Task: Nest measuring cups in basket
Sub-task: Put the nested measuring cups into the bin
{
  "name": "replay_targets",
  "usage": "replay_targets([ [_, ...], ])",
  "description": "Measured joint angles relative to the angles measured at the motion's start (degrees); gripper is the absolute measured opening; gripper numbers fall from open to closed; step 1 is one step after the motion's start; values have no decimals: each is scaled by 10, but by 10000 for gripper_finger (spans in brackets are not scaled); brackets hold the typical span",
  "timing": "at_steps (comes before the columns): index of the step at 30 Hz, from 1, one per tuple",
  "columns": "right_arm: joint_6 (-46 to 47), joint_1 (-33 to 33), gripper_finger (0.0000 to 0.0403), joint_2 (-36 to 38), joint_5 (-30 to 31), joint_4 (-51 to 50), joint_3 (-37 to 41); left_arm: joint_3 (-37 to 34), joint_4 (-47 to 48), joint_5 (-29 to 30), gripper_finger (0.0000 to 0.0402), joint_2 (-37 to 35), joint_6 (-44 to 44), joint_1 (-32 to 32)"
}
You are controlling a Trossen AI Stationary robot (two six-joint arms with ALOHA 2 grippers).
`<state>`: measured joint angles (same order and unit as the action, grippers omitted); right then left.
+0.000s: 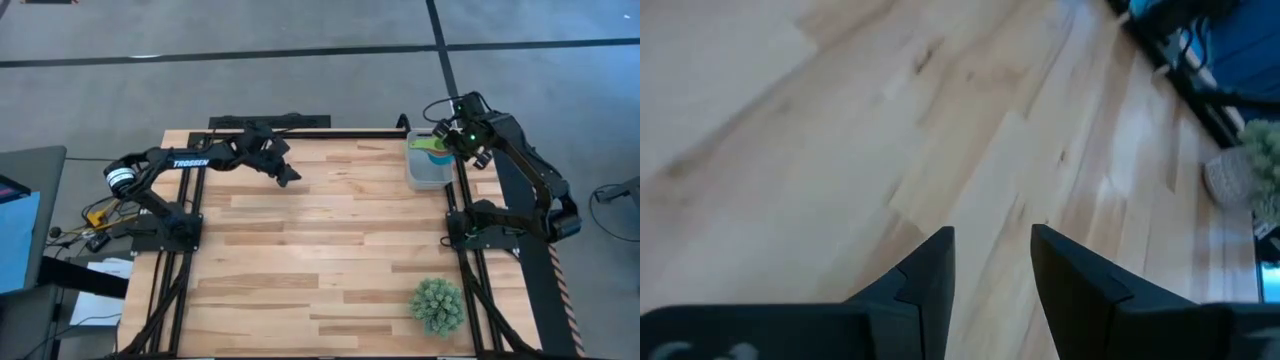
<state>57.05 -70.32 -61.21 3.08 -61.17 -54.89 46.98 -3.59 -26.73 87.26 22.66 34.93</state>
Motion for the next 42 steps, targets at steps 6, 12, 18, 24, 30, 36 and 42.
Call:
replay_targets([
  [6,79,15,141,-33,13,-1,0,0,-44,0,121,0,3,11],
  [12,168,51,147,-96,17,9,0,0,-50,0,121,0,1,29],
  [18,224,63,145,-131,34,12,0,0,-49,-15,121,0,0,42],
  [24,213,53,142,-119,42,15,0,0,-49,-26,121,0,3,46],
  [30,213,50,154,-85,57,9,0,0,-49,-26,121,0,3,46],
  [36,269,50,142,-58,98,-4,0,0,-49,-25,121,0,-6,46],
  [42,291,69,147,-85,107,-1,0,0,-49,-25,121,0,-6,46],
])
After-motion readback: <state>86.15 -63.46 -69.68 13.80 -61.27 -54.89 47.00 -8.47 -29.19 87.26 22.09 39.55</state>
